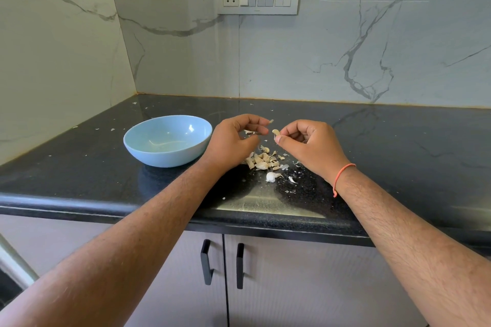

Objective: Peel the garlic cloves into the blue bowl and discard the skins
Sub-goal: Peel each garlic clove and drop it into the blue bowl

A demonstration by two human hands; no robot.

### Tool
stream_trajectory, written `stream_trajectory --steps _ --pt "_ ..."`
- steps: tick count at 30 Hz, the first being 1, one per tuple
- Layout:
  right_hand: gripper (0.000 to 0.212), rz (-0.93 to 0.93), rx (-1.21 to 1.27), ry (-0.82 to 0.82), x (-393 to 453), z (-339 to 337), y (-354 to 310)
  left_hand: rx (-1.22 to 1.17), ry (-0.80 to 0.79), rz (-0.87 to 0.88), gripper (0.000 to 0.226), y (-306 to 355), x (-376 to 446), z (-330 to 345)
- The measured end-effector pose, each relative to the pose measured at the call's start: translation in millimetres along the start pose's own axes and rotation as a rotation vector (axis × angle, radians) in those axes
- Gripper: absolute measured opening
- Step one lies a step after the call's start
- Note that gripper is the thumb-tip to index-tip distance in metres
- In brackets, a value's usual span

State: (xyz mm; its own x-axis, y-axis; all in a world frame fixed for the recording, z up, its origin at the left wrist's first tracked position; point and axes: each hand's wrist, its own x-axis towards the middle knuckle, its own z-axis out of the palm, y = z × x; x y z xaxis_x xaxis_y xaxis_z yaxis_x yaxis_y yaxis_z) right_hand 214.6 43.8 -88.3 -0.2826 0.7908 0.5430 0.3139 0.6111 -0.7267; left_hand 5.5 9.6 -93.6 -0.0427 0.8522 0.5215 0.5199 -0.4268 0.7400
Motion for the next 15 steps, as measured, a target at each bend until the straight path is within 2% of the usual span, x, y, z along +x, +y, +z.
stream_trajectory --steps 5,15 --pt "0.010 -0.052 -0.148 -0.001 -3.1 1.2 -2.3 -0.047 -0.042 0.069 0.017 6.8 -5.7 2.7" --pt "0.005 -0.050 -0.040 0.025 0.9 -1.0 1.1 -0.140 -0.024 -0.023 0.018 8.9 -3.8 -0.4"
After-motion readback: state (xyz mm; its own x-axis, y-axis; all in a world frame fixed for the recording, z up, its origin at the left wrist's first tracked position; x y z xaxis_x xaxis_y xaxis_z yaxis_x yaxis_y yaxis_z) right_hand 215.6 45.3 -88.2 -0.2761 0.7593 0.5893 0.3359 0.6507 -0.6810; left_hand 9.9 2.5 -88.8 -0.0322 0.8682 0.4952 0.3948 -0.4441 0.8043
